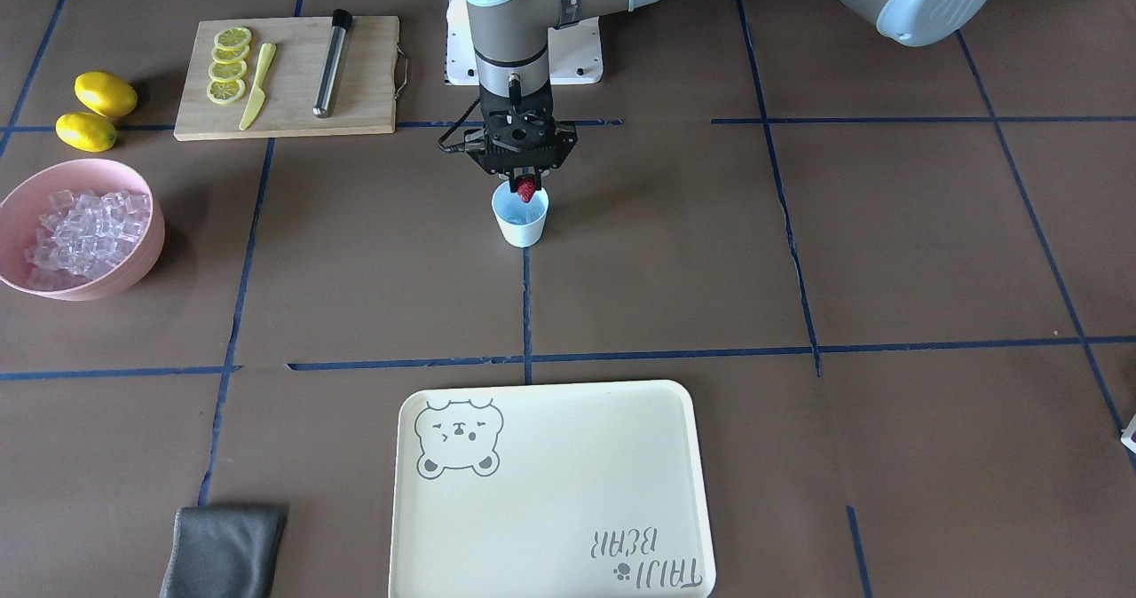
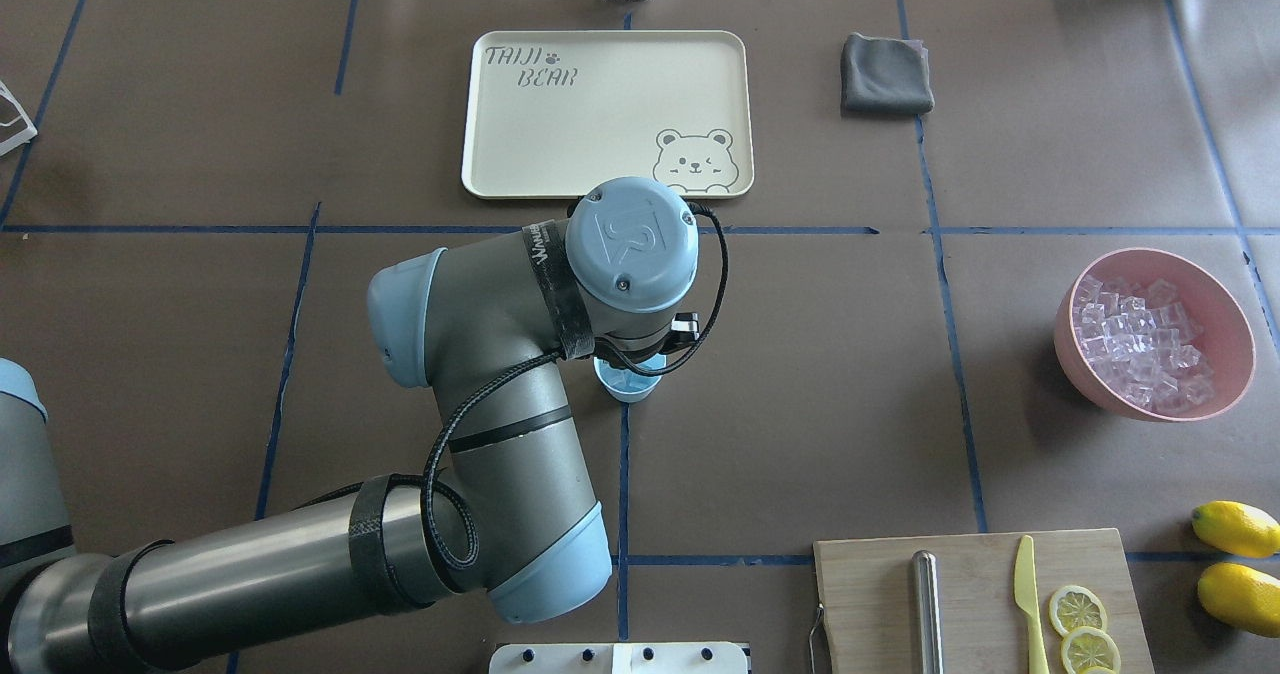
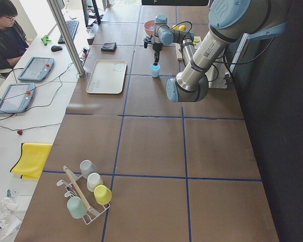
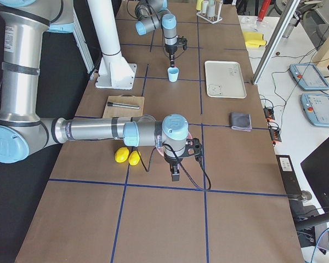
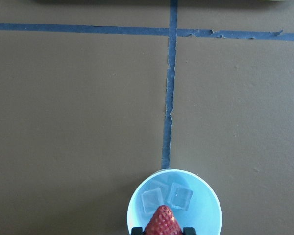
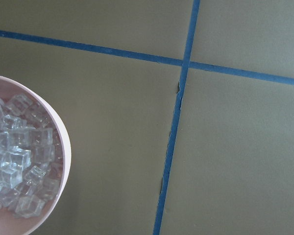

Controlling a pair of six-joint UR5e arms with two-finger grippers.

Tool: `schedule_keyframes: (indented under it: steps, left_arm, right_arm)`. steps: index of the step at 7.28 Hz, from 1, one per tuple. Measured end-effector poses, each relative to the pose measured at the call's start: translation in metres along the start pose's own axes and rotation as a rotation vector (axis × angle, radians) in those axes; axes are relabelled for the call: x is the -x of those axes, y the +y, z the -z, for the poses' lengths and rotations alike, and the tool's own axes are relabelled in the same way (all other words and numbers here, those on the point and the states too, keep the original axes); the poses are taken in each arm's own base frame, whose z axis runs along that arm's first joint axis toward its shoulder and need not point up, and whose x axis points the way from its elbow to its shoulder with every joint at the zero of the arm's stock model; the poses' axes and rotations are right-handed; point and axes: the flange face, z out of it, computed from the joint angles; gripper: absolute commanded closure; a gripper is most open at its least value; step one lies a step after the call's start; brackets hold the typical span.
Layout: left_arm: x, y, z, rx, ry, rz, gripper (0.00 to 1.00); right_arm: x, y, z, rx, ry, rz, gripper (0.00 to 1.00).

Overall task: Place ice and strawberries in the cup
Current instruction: 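Lower the strawberry into the blue cup and open the left gripper, then withdraw the left gripper away from the cup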

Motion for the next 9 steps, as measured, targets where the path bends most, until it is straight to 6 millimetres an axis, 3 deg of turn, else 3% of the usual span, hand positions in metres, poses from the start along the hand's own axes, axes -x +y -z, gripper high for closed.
schedule_keyframes:
  steps: [7,8,9]
  left_arm:
    - [0.002,0.000,0.005,-0.003,0.009,-0.005,0.00]
    - [0.012,0.002,0.007,-0.005,0.012,-0.027,0.00]
    - [0.040,0.002,0.011,-0.010,0.011,-0.076,0.00]
  right_arm:
    - [0.000,0.000,0.000,0.000,0.000,0.000,0.00]
    - [0.000,0.000,0.000,0.001,0.000,-0.001,0.00]
    - [-0.001,0.000,-0.001,0.002,0.000,-0.002,0.00]
